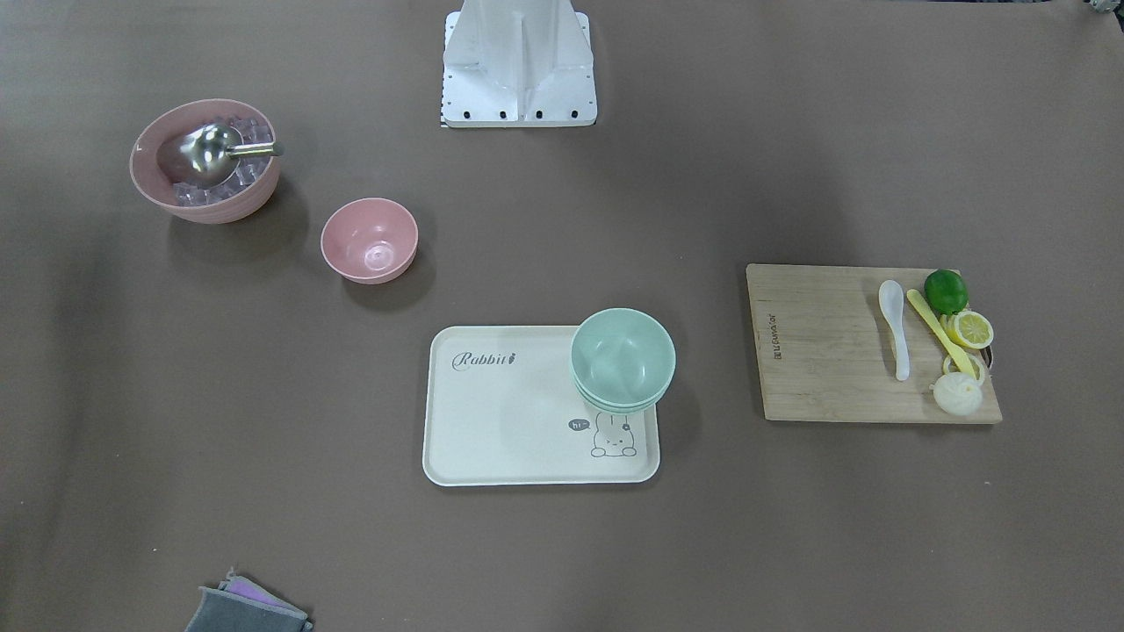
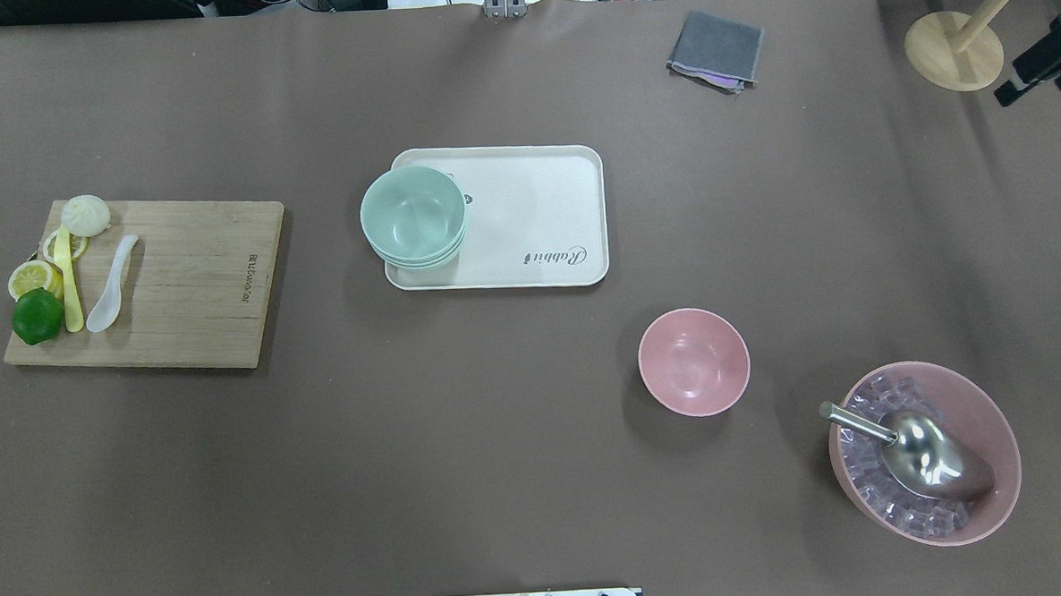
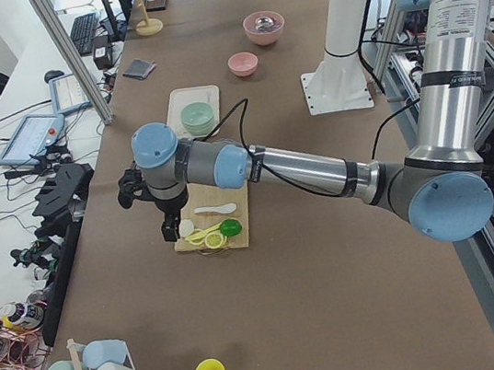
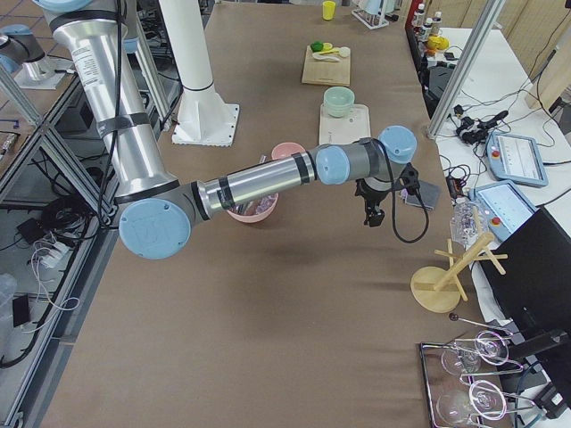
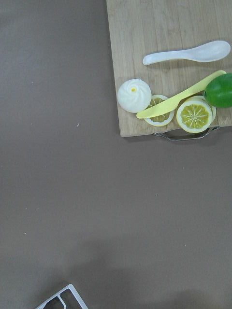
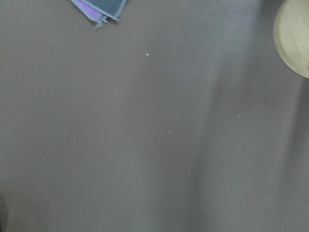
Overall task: Stack pink bowl on green and place spoon
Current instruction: 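Reach right gripper to pink bowl rim while left gripper nears white spoon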
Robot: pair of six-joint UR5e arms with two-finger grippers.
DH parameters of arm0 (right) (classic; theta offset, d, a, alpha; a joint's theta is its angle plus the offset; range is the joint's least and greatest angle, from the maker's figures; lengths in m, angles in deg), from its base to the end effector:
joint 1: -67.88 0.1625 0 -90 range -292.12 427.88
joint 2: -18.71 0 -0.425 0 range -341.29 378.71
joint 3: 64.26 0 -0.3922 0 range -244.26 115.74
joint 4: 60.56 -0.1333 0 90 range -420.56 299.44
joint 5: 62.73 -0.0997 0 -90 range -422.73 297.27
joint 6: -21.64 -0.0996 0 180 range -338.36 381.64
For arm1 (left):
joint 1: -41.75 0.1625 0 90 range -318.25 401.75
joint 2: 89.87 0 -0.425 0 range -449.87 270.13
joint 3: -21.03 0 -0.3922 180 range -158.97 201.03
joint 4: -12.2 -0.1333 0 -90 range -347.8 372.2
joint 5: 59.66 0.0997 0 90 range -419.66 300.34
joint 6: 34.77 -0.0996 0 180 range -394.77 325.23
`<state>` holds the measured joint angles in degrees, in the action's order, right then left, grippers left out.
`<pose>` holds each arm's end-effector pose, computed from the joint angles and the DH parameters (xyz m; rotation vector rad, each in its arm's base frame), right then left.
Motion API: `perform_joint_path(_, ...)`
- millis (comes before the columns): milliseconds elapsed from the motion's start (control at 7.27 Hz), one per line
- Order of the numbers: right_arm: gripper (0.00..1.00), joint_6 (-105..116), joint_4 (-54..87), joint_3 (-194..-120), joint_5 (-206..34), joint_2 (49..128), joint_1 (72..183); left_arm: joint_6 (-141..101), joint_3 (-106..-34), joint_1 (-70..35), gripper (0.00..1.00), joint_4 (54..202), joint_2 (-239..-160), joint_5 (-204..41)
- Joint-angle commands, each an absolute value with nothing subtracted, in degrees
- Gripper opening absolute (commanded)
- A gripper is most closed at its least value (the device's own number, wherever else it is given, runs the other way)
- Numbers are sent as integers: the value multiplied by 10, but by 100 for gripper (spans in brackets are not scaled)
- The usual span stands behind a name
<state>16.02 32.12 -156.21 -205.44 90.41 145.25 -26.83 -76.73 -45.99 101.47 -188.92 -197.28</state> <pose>-0.0816 -0.6116 0.4577 0.1366 -0.9481 -0.2539 -0.0377 -0.5586 0.5057 0.1897 0.8453 0.0238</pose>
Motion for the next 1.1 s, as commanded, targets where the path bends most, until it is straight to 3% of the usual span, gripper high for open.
perform_joint_path(0, 100, -43, 138, -1555, -2049, 890, 1367, -202, -754, -442, 99, 1045, -1891, -1958)
perform_joint_path(275, 100, -144, 98, -1553, -2033, 855, 1304, -199, -740, -440, 99, 1134, -1852, -1962)
perform_joint_path(550, 100, -151, 58, -1559, -2034, 852, 1262, -194, -658, -428, 98, 1239, -1865, -1982)
perform_joint_path(962, 100, -263, -99, -1558, -1999, 880, 1192, -127, -650, -407, 98, 1249, -1876, -1984)
